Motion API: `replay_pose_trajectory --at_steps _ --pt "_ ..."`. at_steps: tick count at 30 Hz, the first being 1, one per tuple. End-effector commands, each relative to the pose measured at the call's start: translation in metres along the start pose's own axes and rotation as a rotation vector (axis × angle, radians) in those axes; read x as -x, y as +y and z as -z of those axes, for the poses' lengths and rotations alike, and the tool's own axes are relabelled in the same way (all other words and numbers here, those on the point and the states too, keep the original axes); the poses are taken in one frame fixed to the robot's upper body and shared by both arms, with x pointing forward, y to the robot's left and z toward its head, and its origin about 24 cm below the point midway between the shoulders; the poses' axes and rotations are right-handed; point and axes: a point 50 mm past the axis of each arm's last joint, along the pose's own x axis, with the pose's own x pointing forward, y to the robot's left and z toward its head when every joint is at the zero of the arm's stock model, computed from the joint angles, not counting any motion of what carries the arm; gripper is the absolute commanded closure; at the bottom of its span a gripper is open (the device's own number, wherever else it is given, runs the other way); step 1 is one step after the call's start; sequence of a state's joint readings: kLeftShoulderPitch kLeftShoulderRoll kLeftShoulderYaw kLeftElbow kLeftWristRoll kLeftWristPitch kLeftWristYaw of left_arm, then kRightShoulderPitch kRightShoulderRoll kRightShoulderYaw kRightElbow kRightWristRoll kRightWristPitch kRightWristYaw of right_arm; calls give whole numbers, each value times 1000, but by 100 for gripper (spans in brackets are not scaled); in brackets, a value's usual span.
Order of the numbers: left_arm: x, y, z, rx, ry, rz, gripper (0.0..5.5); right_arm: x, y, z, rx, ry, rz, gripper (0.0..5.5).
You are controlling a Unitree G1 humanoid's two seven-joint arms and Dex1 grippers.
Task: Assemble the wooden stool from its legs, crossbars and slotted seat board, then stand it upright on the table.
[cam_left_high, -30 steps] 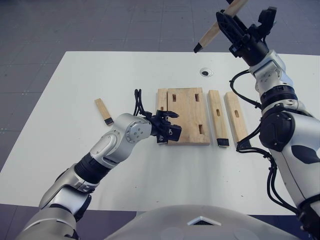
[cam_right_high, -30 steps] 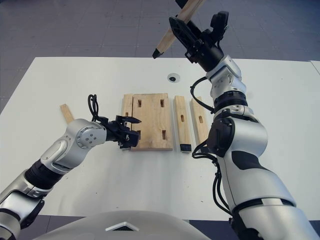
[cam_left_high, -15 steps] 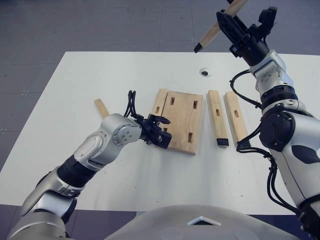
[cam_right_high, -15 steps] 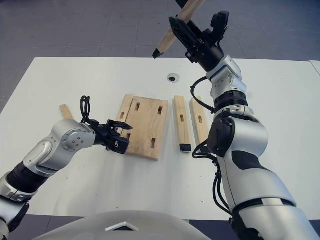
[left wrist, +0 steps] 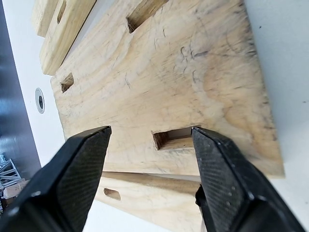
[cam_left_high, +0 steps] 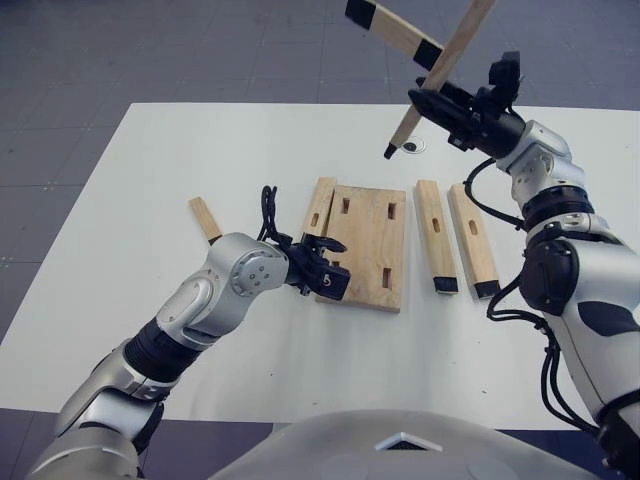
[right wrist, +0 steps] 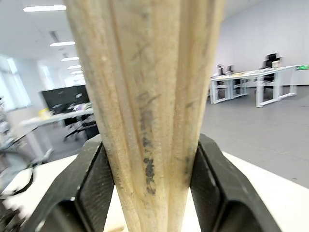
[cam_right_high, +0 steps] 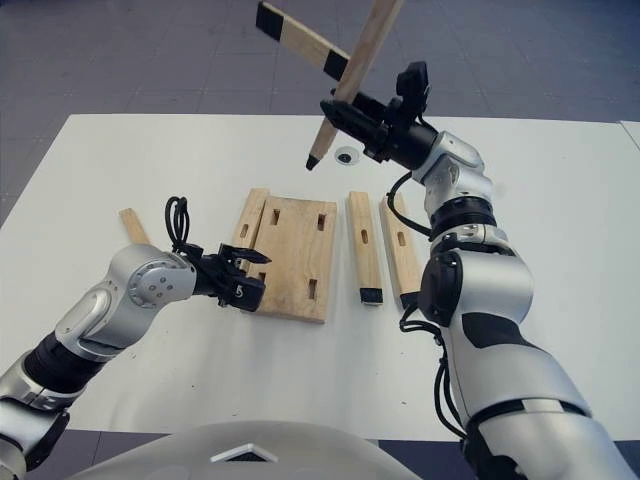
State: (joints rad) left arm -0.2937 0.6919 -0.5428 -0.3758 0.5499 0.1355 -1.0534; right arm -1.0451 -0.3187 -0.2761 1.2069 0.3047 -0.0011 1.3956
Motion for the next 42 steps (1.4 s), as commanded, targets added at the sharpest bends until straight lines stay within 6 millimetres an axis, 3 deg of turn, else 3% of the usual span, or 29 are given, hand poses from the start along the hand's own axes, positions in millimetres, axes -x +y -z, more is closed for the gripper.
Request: replay_pose_trajectory --at_steps 1,5,12,15,20,24,28,31,34,42 --pt "6 3 7 11 27 3 241 16 3 5 46 97 -77 345" --pt "9 5 9 12 26 0 241 20 10 23 87 175 -152 345" --pt "28 59 11 180 -28 -237 241 17 17 42 192 226 -187 345" --pt "32 66 7 253 -61 -286 241 18 18 49 230 264 -180 345" --pt "36 63 0 262 -81 -265 241 26 16 56 247 301 -130 345" --pt "35 60 -5 254 -92 -234 241 20 15 55 260 292 -101 345" --pt "31 47 -2 213 -60 -178 241 14 13 45 283 231 -87 345" --pt "19 20 4 168 -22 -71 241 1 11 24 311 135 -93 345" --pt "13 7 6 146 -14 -32 241 -3 11 12 320 83 -107 345" --pt "2 -5 5 137 -11 -47 241 -10 13 11 297 26 -132 345"
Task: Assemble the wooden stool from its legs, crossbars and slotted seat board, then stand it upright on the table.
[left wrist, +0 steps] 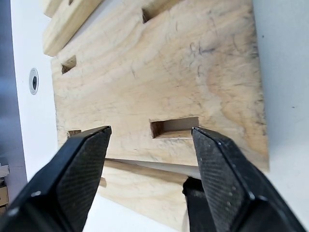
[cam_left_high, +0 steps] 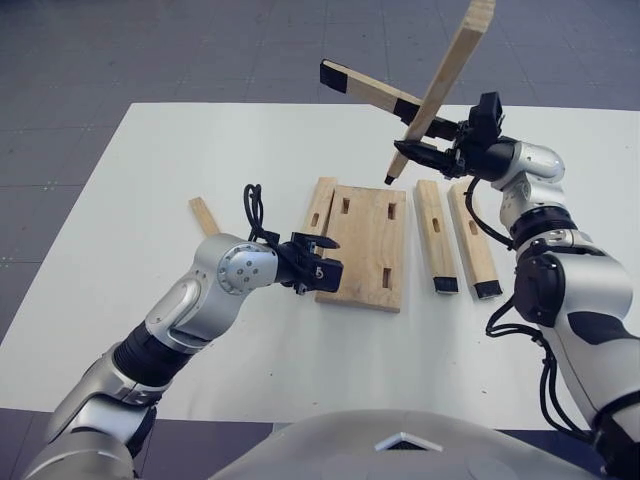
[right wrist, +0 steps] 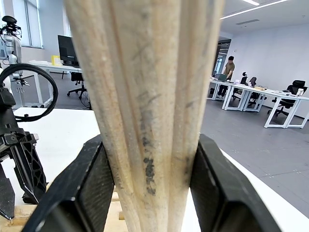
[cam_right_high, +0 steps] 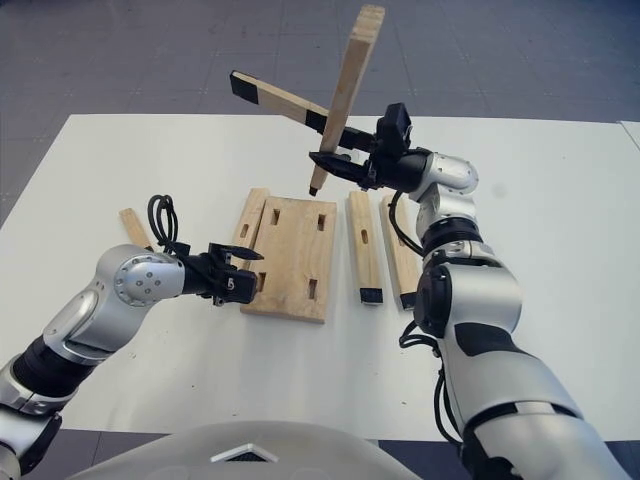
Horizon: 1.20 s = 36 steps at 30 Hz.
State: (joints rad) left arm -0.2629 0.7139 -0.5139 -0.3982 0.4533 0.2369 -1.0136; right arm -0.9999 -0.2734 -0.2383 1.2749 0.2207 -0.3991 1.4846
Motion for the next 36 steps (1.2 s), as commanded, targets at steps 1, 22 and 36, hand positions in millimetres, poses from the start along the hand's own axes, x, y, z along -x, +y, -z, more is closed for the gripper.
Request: replay_pose_trajectory --at_steps 1,22,36 --pt "-5 -2 -1 -12 1 -21 241 -6 -4 -12 21 -51 -5 345" --pt "18 -16 12 -83 51 80 241 18 12 23 -112 36 -16 345" --pt "20 39 -6 -109 3 -136 241 17 12 24 -108 37 -15 345"
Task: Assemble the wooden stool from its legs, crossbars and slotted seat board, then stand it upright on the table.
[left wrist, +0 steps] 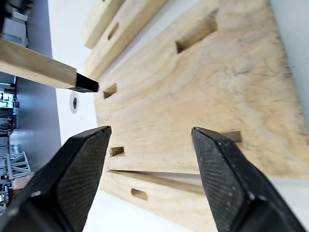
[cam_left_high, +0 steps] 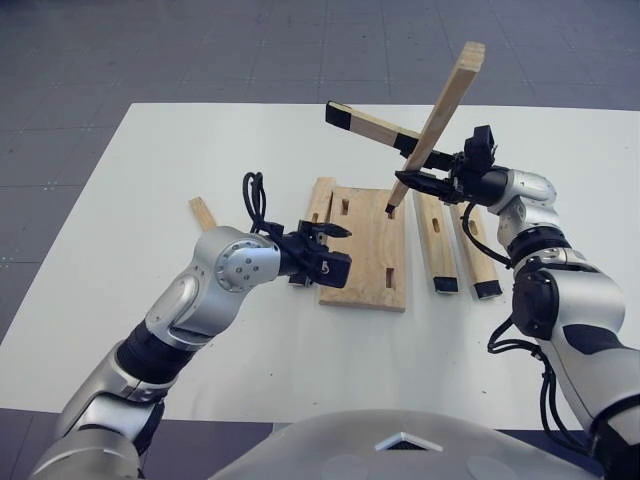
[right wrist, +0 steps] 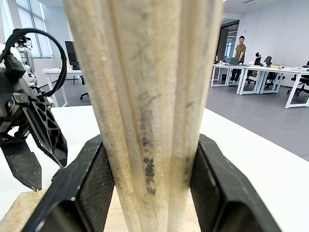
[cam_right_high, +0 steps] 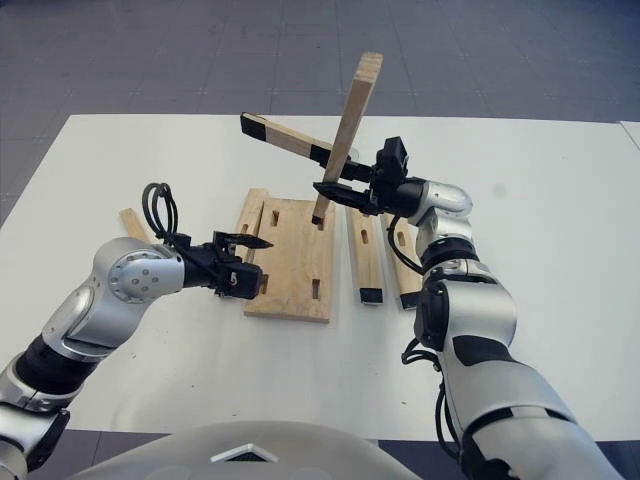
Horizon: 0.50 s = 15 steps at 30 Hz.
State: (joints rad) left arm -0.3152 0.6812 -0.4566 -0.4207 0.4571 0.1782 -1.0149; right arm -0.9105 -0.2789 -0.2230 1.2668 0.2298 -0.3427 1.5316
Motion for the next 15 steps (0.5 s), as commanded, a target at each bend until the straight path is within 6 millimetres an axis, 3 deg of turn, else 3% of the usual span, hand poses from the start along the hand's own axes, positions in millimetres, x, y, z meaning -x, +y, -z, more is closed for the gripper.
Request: replay_pose_trajectory --at_steps 1,8,15 --pt "7 17 7 -25 48 -31 241 0 -2 -5 18 2 3 345" --pt "-15 -13 -6 37 -25 -18 241 -5 -3 -9 27 -18 -2 345" --pt "-19 -25 3 17 15 16 241 -8 -4 -13 37 -38 -9 345"
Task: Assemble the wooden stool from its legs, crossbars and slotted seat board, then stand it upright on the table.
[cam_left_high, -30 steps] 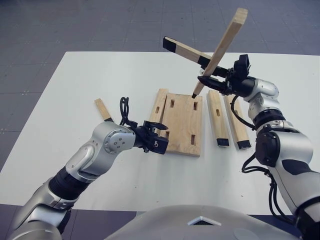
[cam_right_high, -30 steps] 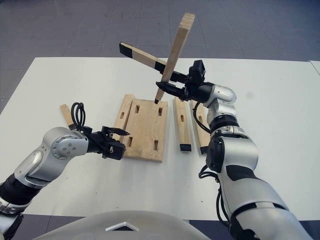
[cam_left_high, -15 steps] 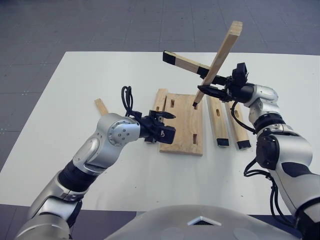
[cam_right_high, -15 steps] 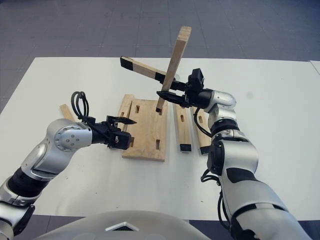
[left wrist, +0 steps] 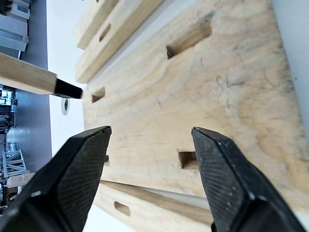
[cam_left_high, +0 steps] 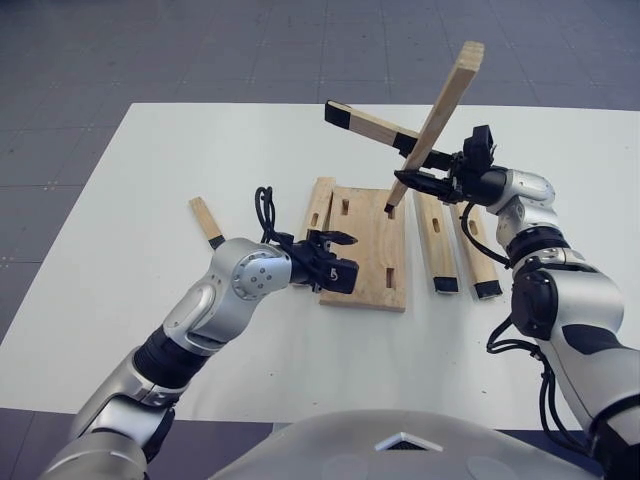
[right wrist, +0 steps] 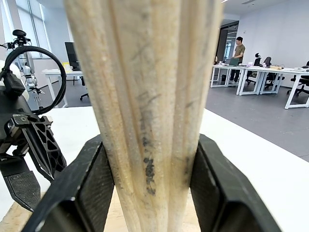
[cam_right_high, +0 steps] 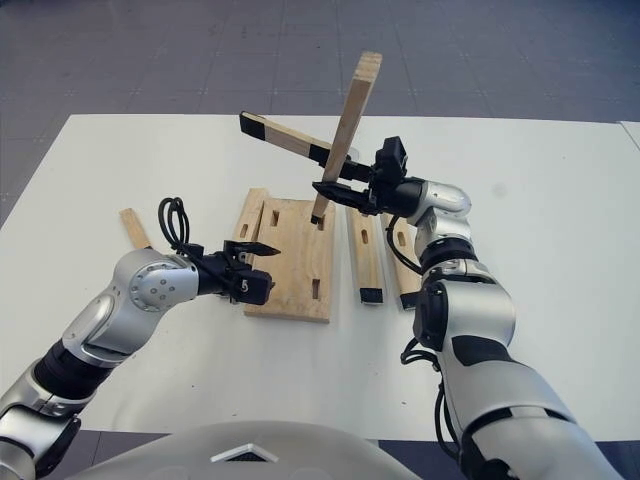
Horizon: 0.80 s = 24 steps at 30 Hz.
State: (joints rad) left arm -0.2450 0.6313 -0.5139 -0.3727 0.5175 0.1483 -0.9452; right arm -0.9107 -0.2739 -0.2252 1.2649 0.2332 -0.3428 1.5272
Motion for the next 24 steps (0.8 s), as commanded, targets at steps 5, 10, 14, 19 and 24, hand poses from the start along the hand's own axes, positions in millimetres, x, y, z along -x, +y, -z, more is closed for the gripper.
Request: replay_pose_trajectory --at_steps 5,10,14,19,24 --pt "2 -4 8 -26 41 14 241 -8 -4 -13 39 -36 -13 345" --pt "4 -18 14 -35 71 92 241 -9 -4 -14 42 -45 -12 345" --pt "2 -23 13 -34 58 113 241 -9 -4 -14 43 -49 -12 345" --pt "7 -32 7 -63 30 166 241 -10 -5 -17 44 -49 -10 345" --pt "20 -38 16 -91 56 232 241 -7 -5 -16 39 -40 -7 345"
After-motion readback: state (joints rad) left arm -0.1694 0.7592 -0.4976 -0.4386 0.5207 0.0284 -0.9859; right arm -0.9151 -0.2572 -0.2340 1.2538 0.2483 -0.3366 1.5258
